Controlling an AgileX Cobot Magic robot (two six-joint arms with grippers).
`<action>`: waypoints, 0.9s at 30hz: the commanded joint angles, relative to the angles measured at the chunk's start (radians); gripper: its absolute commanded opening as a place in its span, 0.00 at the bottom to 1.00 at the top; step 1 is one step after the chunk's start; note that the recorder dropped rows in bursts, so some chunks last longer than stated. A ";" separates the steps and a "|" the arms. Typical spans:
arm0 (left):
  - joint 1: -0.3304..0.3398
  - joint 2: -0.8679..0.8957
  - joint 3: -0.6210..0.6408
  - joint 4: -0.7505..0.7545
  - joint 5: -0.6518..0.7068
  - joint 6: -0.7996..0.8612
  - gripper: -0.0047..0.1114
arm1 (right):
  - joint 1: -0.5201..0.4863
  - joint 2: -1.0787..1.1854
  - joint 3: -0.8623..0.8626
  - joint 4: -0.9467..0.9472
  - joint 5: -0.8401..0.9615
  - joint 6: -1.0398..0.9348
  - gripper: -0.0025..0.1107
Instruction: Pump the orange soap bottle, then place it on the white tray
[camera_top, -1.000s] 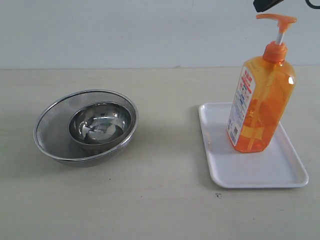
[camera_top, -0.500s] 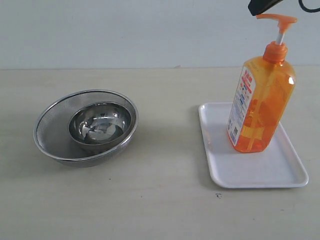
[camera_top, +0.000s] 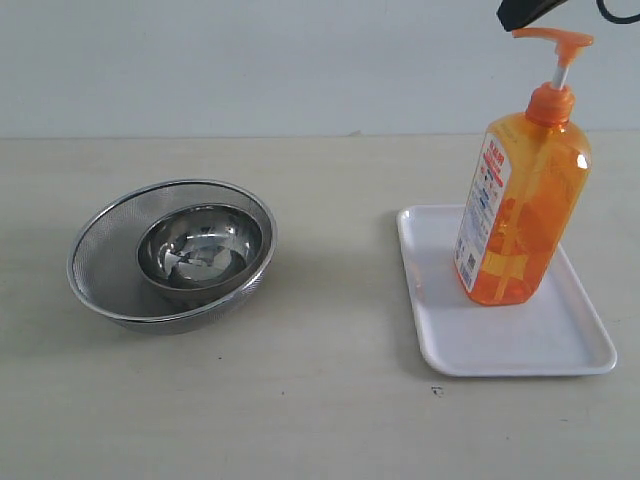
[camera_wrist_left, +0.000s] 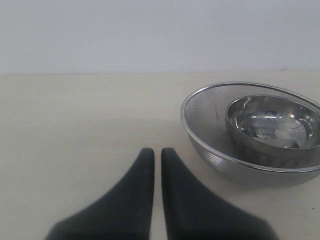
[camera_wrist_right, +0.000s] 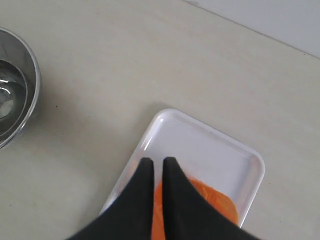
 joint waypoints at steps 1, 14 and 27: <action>0.003 -0.003 0.004 -0.009 -0.004 0.003 0.08 | 0.000 -0.009 -0.005 -0.010 0.001 0.010 0.02; 0.003 -0.003 0.004 -0.009 -0.004 0.003 0.08 | 0.000 -0.042 -0.003 -0.011 0.001 0.015 0.02; 0.003 -0.003 0.004 -0.009 -0.004 0.003 0.08 | 0.000 0.014 -0.003 0.035 0.001 0.032 0.02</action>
